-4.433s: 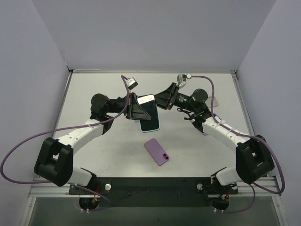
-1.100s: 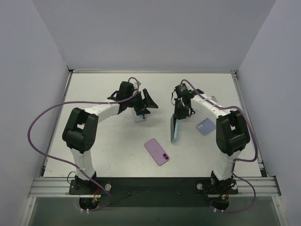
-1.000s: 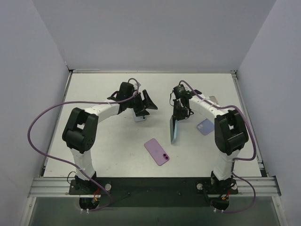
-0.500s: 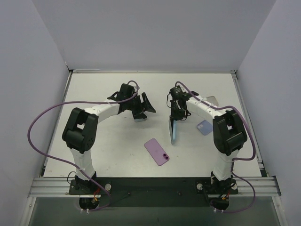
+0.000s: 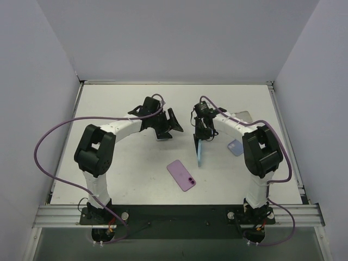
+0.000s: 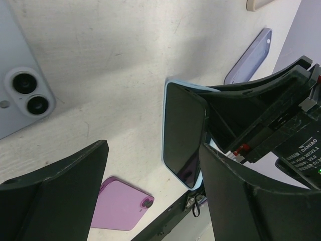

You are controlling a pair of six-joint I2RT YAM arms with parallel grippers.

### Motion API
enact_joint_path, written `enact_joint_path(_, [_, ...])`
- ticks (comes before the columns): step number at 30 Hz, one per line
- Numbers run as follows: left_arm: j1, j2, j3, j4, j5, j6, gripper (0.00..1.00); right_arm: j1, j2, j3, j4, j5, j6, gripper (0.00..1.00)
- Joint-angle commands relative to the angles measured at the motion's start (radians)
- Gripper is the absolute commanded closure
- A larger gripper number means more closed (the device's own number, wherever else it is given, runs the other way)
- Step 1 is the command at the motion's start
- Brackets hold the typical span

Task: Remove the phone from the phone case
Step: Remove the phone case from the phone.

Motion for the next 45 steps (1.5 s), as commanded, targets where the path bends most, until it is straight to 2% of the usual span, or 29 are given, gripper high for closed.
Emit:
enact_joint_path(1, [-0.033, 0.031, 0.058, -0.004, 0.006, -0.057, 0.17, 0.035, 0.154, -0.13, -0.141, -0.038, -0.007, 0.82])
enact_joint_path(7, [-0.068, 0.074, 0.053, 0.073, 0.037, -0.143, 0.17, 0.038, 0.169, -0.144, -0.118, -0.059, -0.002, 0.82])
enact_joint_path(14, [-0.073, 0.094, 0.046, 0.104, 0.026, -0.204, 0.17, 0.039, 0.154, -0.187, -0.072, -0.087, 0.007, 0.76])
enact_joint_path(21, [-0.074, 0.091, 0.017, 0.151, 0.021, -0.255, 0.17, 0.039, 0.137, -0.202, -0.041, -0.13, 0.007, 0.75])
enact_joint_path(24, [-0.081, 0.1, 0.026, 0.158, 0.02, -0.269, 0.17, 0.04, 0.137, -0.208, -0.029, -0.151, 0.004, 0.78])
enact_joint_path(25, [-0.082, 0.108, 0.027, 0.158, 0.021, -0.276, 0.17, 0.04, 0.137, -0.212, -0.026, -0.154, 0.005, 0.88])
enact_joint_path(26, [-0.084, 0.111, 0.032, 0.158, 0.021, -0.279, 0.17, 0.042, 0.137, -0.215, -0.021, -0.156, 0.008, 0.94])
enact_joint_path(28, [-0.093, 0.118, 0.038, 0.159, 0.018, -0.288, 0.17, 0.042, 0.137, -0.225, -0.017, -0.159, 0.008, 1.0])
enact_joint_path(45, [-0.11, 0.161, 0.167, 0.04, -0.043, -0.371, 0.21, 0.058, 0.108, -0.248, 0.011, -0.168, 0.005, 1.0])
